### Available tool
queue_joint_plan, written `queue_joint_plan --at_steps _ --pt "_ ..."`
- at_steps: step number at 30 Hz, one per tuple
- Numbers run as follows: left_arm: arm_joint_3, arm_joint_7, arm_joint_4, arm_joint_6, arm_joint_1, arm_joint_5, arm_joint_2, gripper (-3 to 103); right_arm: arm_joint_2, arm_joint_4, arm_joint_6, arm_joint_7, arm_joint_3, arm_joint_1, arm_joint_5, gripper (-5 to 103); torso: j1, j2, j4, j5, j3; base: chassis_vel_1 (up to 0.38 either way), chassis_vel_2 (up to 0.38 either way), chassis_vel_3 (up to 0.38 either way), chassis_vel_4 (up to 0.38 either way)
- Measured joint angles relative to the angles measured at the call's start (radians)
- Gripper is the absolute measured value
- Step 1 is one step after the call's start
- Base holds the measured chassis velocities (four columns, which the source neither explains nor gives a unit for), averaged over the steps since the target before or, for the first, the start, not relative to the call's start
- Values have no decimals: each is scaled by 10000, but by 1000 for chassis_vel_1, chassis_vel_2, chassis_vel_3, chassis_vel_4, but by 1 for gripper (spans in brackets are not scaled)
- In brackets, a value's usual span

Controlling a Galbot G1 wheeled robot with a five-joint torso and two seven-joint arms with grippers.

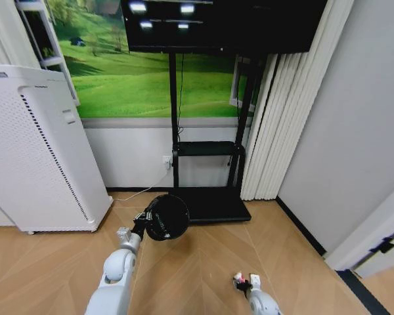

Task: Pick up the trash bin and place the garbage on the floor into it.

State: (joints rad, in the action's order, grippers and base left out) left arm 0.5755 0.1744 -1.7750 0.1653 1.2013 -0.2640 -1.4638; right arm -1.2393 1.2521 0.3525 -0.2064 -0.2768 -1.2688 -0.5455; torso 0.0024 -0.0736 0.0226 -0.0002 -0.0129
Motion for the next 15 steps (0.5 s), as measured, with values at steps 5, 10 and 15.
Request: queue_joint_plan --at_steps 5,10,15 --pt "6 34 0 5 19 -31 30 7 -92 28 -27 -46 -33 -29 46 35 0 0 0 1 0 0 0 0 0" --pt "-18 43 2 6 49 -31 32 7 -154 172 -122 -50 -87 -130 166 29 0 0 0 6 0 0 0 0 0" --pt "2 49 127 -21 149 -19 28 7 19 1645 -87 -148 -583 -351 95 29 0 0 0 5 0 0 0 0 0"
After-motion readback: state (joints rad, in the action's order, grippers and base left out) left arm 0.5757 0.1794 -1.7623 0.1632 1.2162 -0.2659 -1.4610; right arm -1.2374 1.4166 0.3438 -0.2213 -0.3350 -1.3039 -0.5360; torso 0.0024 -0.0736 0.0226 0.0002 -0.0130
